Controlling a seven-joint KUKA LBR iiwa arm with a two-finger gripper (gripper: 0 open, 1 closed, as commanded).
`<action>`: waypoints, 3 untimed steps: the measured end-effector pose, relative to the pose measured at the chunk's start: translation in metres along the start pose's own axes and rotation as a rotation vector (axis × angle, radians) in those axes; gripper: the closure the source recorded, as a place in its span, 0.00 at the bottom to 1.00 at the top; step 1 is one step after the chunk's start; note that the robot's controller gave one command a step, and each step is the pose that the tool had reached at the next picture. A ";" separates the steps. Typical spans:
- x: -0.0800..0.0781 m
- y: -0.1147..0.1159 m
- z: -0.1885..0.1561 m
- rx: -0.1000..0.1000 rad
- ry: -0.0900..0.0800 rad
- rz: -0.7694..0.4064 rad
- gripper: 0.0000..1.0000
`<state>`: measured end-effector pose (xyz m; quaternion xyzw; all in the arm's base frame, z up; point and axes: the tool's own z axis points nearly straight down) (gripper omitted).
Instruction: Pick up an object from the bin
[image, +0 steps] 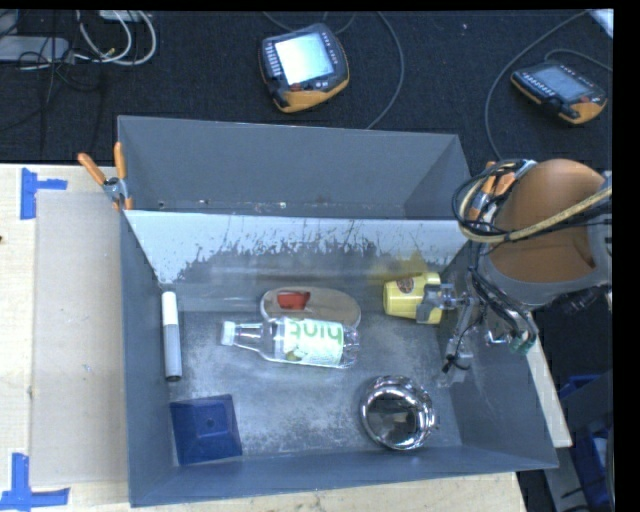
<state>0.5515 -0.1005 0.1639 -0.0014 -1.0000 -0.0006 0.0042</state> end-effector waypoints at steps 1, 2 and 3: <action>-0.011 0.071 0.093 -0.004 0.007 -0.208 0.00; 0.005 0.038 0.095 -0.006 0.009 -0.707 0.00; 0.004 0.039 0.094 -0.007 0.007 -0.708 1.00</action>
Offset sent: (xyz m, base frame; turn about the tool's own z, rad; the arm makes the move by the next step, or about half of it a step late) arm 0.0122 0.0683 -0.0896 -0.2061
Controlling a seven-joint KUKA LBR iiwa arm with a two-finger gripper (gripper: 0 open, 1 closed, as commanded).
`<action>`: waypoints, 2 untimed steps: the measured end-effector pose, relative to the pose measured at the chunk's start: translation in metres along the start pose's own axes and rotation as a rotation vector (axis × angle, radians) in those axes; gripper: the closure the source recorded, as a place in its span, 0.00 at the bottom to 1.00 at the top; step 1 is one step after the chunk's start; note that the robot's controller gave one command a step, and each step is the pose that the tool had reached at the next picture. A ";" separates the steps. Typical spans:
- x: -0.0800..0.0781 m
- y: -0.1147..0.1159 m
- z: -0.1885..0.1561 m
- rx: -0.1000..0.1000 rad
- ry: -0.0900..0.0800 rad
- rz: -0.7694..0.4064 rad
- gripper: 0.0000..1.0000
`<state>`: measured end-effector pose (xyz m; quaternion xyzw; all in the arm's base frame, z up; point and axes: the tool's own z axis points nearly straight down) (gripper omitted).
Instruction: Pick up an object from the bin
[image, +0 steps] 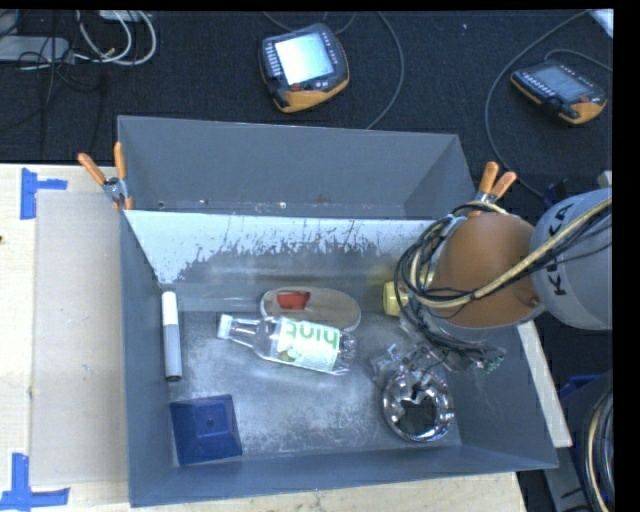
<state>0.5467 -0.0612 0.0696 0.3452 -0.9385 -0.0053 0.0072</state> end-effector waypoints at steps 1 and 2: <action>0.034 0.048 -0.116 0.003 -0.004 0.000 1.00; 0.007 0.073 -0.219 0.007 -0.011 -0.033 1.00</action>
Offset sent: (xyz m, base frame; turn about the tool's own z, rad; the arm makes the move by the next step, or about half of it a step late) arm -0.0556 0.0122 0.1141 0.0037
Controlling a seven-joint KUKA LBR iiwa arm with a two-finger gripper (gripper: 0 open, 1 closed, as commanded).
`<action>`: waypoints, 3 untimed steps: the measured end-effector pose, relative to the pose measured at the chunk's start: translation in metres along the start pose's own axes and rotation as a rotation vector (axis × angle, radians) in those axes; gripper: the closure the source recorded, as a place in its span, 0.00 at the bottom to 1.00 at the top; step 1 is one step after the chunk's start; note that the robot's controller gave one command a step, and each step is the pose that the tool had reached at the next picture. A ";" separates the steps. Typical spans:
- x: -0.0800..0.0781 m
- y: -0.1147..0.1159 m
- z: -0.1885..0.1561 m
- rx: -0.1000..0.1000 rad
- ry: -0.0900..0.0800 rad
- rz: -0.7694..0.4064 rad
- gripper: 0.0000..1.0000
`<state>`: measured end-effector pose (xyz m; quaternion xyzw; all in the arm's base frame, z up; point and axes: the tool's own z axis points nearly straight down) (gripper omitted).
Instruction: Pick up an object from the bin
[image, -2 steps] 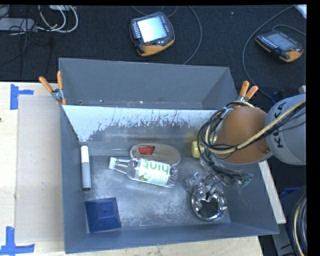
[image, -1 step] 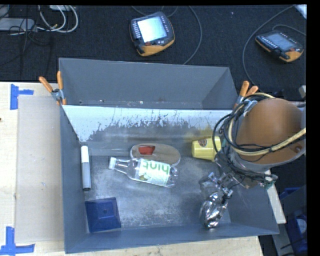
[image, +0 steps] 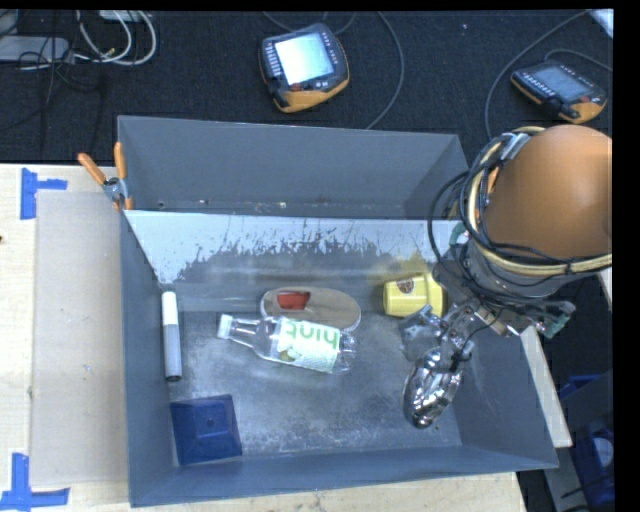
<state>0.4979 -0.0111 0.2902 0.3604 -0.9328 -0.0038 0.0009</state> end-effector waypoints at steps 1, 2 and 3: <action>-0.017 -0.015 0.022 -0.002 0.000 -0.058 1.00; -0.089 0.001 0.058 -0.007 -0.002 -0.117 1.00; -0.110 -0.016 0.069 -0.008 -0.003 -0.105 1.00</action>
Offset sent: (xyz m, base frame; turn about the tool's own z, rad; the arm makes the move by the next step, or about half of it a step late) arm 0.0223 0.0009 -0.0202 -0.0621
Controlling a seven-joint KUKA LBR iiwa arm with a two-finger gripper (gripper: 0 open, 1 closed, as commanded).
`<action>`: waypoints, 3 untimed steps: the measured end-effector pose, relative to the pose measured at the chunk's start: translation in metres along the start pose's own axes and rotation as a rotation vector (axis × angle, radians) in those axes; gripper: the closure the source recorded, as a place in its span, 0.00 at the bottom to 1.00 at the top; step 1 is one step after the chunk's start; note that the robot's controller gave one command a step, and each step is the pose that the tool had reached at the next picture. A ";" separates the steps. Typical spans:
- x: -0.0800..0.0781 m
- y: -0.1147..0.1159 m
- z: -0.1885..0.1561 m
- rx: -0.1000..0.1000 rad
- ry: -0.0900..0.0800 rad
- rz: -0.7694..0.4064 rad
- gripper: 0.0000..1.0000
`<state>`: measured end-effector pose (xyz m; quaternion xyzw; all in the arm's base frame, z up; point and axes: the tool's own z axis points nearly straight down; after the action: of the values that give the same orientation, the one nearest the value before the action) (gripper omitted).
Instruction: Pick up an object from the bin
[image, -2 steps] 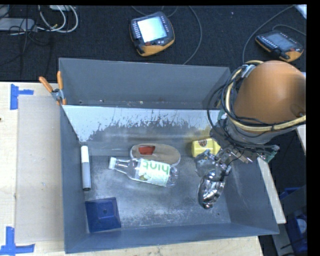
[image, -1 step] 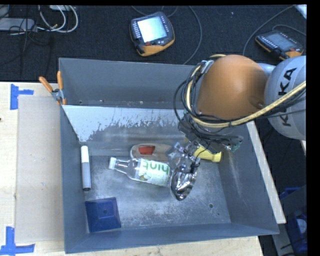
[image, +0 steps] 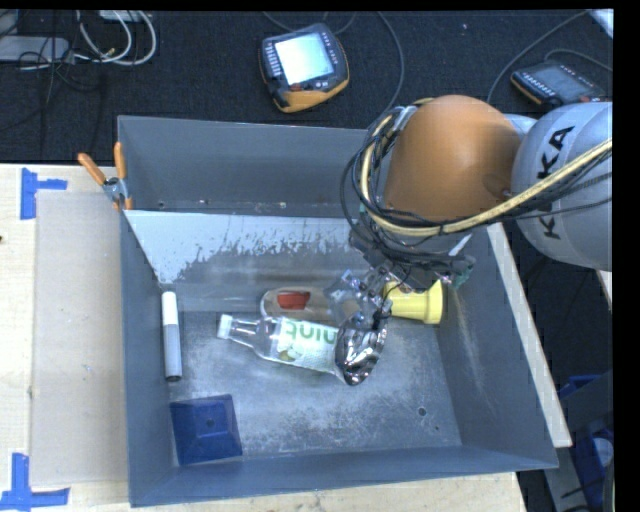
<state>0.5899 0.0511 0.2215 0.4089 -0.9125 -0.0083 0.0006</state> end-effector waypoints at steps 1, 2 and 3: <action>0.042 0.012 0.039 -0.006 0.005 -0.050 1.00; -0.027 0.024 0.080 -0.013 0.005 -0.068 1.00; -0.025 0.021 0.077 -0.009 0.005 -0.061 1.00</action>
Offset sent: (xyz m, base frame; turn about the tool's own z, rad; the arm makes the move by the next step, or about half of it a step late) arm -0.0349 -0.0229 -0.0358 -0.0525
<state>0.5898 0.0848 0.1449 0.4368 -0.8995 -0.0112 0.0045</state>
